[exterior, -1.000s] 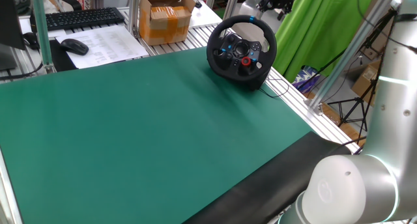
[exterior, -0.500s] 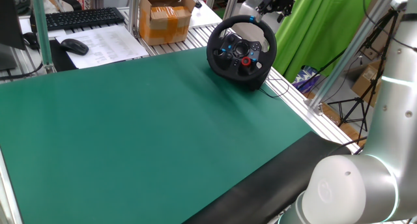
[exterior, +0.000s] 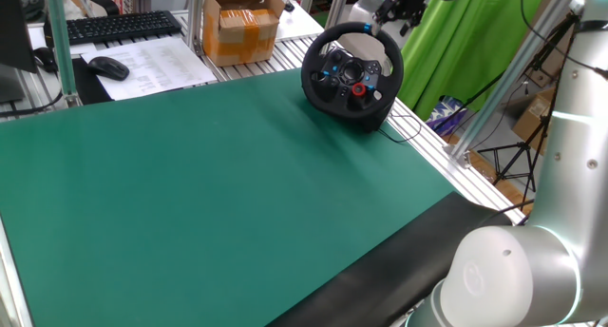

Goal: Rotate the steering wheel 90 degrees counterclockwise

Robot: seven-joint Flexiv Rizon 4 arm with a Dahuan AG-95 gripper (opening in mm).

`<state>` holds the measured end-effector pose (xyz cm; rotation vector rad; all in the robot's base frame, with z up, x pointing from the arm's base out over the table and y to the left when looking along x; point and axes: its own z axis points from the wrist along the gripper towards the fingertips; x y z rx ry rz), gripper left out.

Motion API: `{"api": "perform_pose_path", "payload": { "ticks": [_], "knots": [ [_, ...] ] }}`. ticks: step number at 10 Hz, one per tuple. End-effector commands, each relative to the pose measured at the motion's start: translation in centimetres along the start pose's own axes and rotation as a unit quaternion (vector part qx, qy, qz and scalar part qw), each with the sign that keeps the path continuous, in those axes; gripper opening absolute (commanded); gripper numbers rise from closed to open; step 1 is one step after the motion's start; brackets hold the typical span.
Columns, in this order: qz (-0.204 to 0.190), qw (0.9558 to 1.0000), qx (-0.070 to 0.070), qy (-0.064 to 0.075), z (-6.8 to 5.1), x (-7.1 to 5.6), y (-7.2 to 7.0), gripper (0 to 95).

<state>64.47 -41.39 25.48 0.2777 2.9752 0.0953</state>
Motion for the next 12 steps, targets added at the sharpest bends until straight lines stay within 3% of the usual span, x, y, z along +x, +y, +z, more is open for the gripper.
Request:
{"api": "perform_pose_path", "payload": {
  "ticks": [1, 4, 6, 9, 11, 12],
  "knots": [
    [0.000, 1.0000, -0.005, 0.005, 0.4, -0.4, -0.2, 76.0],
    [-0.007, 0.9999, -0.009, 0.000, 1.3, -0.5, -0.4, 76.0],
    [-0.010, 0.9999, -0.011, -0.004, 1.8, -0.5, -0.4, 38.0],
    [-0.001, 0.9999, -0.013, -0.010, 2.4, -0.5, -0.4, 38.0],
    [-0.002, 0.9998, -0.012, -0.016, 2.5, -0.5, -0.5, 0.0],
    [-0.004, 0.9996, -0.013, -0.023, 2.5, -0.5, -0.5, 0.0]
  ]
}}
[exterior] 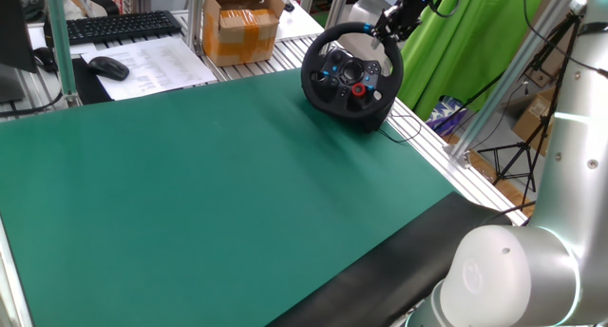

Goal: Rotate the steering wheel 90 degrees counterclockwise

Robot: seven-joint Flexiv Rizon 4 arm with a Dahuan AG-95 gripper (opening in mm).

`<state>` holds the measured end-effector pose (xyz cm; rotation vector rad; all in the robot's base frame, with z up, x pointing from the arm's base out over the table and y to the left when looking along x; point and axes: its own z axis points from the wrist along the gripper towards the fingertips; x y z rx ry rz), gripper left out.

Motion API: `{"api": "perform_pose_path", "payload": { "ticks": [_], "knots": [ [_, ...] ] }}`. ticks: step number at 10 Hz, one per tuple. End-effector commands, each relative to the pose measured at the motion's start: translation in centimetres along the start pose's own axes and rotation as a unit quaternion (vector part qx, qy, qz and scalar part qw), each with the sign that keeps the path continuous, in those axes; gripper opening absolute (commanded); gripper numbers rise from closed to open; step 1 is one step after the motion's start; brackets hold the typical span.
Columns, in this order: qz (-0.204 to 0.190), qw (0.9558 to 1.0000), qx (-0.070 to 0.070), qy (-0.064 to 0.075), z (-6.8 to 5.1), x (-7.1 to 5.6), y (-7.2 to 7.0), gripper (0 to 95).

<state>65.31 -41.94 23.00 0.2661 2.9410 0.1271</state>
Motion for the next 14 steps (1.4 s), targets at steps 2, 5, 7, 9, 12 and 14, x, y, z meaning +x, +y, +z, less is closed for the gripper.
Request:
{"api": "perform_pose_path", "payload": {
  "ticks": [2, 5, 7, 9, 12, 14],
  "knots": [
    [-0.005, 0.9999, -0.002, -0.016, 0.1, 0.1, 0.1, 0.0],
    [-0.018, 0.9998, 0.002, -0.013, 0.3, 0.1, 0.1, 0.0],
    [-0.028, 0.9996, 0.006, -0.005, 0.1, -0.2, 0.0, 0.0],
    [-0.040, 0.9992, 0.005, 0.008, -0.3, -0.8, -0.3, 0.0],
    [-0.045, 0.9989, 0.005, 0.015, -0.8, -1.2, 0.2, 0.0],
    [-0.047, 0.9987, 0.006, 0.018, -1.1, -1.4, 0.7, 0.0]
  ]
}}
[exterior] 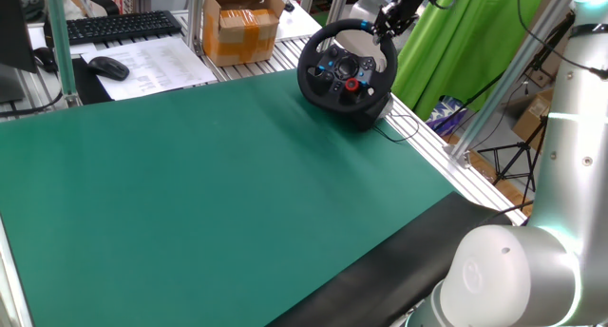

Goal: Rotate the steering wheel 90 degrees counterclockwise

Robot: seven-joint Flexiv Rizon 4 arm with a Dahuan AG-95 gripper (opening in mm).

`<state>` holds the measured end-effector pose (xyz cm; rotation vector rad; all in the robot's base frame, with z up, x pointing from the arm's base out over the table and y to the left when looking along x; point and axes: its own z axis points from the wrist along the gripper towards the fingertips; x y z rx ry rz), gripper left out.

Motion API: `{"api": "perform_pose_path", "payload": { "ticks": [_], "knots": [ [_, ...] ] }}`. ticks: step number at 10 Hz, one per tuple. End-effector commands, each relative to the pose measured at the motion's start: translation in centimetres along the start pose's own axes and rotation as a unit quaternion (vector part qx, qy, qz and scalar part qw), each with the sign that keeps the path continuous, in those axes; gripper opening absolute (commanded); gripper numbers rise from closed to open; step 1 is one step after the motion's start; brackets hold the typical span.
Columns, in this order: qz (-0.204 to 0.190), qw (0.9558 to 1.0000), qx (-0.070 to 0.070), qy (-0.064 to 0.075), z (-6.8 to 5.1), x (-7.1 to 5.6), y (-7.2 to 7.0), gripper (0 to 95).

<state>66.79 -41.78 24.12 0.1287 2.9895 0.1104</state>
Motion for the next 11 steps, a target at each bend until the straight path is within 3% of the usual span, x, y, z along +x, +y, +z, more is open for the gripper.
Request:
{"api": "perform_pose_path", "payload": {
  "ticks": [1, 4, 8, 11],
  "knots": [
    [-0.004, 1.0000, 0.006, -0.001, -0.5, -0.1, 0.2, 0.0],
    [-0.021, 0.9998, 0.003, 0.004, -0.5, -1.2, -0.4, 0.0],
    [-0.023, 0.9997, 0.000, 0.009, -0.6, -1.6, 0.3, 0.0],
    [-0.026, 0.9996, 0.007, 0.008, -0.4, -1.7, 0.7, 0.0]
  ]
}}
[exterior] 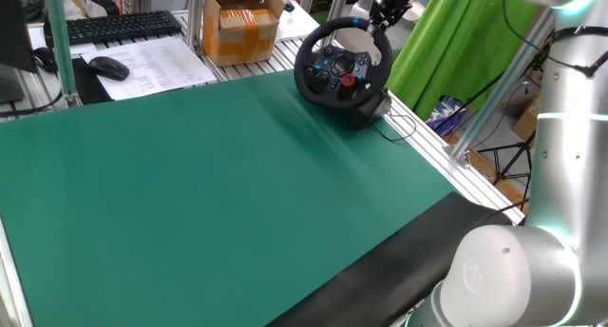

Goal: Rotate the steering wheel 90 degrees counterclockwise

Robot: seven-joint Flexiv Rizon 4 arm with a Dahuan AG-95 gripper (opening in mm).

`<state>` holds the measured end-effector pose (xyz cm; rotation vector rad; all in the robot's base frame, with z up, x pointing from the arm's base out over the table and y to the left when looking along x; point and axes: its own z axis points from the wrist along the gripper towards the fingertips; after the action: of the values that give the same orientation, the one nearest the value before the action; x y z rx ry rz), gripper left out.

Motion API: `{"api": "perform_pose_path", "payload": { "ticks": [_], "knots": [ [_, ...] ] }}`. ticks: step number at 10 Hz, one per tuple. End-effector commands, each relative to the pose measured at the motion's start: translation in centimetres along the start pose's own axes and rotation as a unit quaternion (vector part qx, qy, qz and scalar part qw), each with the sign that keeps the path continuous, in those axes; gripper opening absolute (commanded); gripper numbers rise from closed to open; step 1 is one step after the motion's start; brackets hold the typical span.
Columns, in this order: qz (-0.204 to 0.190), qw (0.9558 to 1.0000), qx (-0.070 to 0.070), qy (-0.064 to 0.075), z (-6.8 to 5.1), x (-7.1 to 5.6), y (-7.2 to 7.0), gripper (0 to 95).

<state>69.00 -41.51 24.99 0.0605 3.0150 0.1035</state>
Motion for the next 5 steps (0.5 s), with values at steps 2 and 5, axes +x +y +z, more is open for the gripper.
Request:
{"api": "perform_pose_path", "payload": {
  "ticks": [2, 5],
  "knots": [
    [0.005, 1.0000, 0.005, -0.005, 0.08, 0.53, 0.14, 19.0],
    [0.029, 0.9995, 0.008, -0.006, 0.04, 0.54, 0.12, 76.0]
  ]
}}
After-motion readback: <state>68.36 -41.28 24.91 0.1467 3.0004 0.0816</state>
